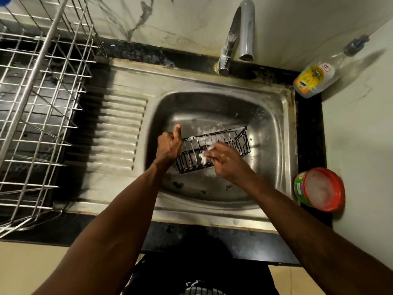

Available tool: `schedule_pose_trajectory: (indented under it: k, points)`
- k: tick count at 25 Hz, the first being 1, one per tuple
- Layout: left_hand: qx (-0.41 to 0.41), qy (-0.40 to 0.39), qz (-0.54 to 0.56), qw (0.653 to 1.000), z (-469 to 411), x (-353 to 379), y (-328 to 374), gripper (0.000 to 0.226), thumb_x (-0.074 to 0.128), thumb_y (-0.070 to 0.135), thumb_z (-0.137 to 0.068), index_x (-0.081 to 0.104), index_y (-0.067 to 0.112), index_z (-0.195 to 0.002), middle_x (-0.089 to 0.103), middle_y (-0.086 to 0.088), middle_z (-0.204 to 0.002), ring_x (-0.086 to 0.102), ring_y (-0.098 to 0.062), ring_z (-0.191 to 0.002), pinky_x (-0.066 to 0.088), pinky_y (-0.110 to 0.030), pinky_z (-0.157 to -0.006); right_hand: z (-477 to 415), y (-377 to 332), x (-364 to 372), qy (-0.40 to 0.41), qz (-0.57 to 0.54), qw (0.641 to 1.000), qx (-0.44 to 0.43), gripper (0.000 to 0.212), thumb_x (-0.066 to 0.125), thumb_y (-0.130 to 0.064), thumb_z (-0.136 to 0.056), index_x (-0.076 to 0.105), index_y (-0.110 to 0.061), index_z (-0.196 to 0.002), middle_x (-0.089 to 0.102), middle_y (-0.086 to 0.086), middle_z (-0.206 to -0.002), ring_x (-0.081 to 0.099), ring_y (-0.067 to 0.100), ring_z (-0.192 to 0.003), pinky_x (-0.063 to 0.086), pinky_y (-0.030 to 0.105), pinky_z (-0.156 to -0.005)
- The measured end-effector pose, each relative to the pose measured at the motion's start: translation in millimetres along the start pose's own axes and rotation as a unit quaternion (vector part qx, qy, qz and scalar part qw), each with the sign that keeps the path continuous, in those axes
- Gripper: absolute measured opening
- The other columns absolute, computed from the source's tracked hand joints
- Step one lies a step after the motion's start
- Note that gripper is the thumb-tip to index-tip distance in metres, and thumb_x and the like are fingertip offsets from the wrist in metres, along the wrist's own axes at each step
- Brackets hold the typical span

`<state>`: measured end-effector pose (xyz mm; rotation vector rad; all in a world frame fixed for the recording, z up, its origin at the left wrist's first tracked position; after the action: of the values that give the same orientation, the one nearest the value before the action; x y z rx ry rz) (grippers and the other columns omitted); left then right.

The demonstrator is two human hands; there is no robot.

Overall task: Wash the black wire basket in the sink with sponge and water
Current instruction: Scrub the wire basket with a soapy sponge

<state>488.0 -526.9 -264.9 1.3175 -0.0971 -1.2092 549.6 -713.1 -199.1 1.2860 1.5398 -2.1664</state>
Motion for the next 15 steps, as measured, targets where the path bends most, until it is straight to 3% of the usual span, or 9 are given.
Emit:
schedule_pose_trajectory:
  k: [2,5,8,10,13,15]
  points:
    - [0.009,0.001,-0.017,1.0,-1,0,3,0.071,0.039,0.05,-0.105,0.038,0.013,-0.044,0.04,-0.001,-0.044,0.035,-0.008,-0.035,0.028,-0.027,-0.042,-33,8,-21,0.055,-0.006,0.998,0.038,0.027,0.055,0.009,-0.091,0.073,-0.007,-0.102,0.061,0.001,-0.099,0.06,0.014,-0.084,0.055,0.026,-0.07]
    - [-0.009,0.015,-0.023,1.0,-1,-4,1,0.072,0.039,0.05,-0.105,0.04,0.009,-0.046,0.043,-0.005,-0.047,0.04,-0.017,-0.045,0.032,-0.033,-0.05,-30,1,-21,0.061,0.055,0.997,0.004,0.031,0.057,0.014,-0.085,0.075,-0.003,-0.103,0.064,0.011,-0.097,0.06,0.022,-0.083,0.056,0.035,-0.07]
    - [-0.012,0.015,-0.021,1.0,2,-3,0,0.071,0.04,0.049,-0.105,0.038,0.008,-0.046,0.04,-0.002,-0.046,0.036,-0.013,-0.043,0.031,-0.031,-0.048,9,10,-12,0.047,0.023,0.998,-0.016,0.028,0.056,0.01,-0.087,0.076,-0.003,-0.103,0.064,0.01,-0.098,0.06,0.014,-0.084,0.055,0.03,-0.073]
    - [-0.001,0.013,-0.034,0.999,3,-6,5,0.071,0.039,0.047,-0.106,0.037,0.01,-0.045,0.04,0.0,-0.045,0.037,-0.01,-0.042,0.031,-0.029,-0.046,-16,31,-32,0.11,-0.01,0.993,0.05,0.026,0.051,0.002,-0.09,0.075,-0.003,-0.101,0.063,0.005,-0.098,0.061,0.005,-0.087,0.057,0.034,-0.078]
    - [-0.002,0.013,-0.041,0.999,5,-6,7,0.072,0.038,0.047,-0.106,0.039,0.01,-0.044,0.042,-0.001,-0.044,0.039,-0.011,-0.042,0.027,-0.033,-0.049,-24,40,-36,0.059,0.078,0.993,0.06,0.029,0.049,0.0,-0.093,0.074,-0.001,-0.107,0.065,0.017,-0.105,0.063,0.031,-0.097,0.052,0.048,-0.087]
    - [-0.004,0.021,-0.037,0.999,3,-4,5,0.073,0.038,0.047,-0.106,0.039,0.008,-0.044,0.041,-0.003,-0.044,0.038,-0.013,-0.042,0.027,-0.031,-0.051,12,27,-33,0.086,0.097,0.992,0.004,0.03,0.049,-0.002,-0.091,0.077,-0.001,-0.103,0.066,0.018,-0.097,0.062,0.032,-0.088,0.053,0.042,-0.078]
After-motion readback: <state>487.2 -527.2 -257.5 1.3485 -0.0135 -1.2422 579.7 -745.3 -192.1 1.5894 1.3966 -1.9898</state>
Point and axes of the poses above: each hand's wrist, its own z-axis away from the middle knuckle, its own x-axis out of the palm, y = z × x, the point moved 9 cm from there along -z, towards the middle knuckle
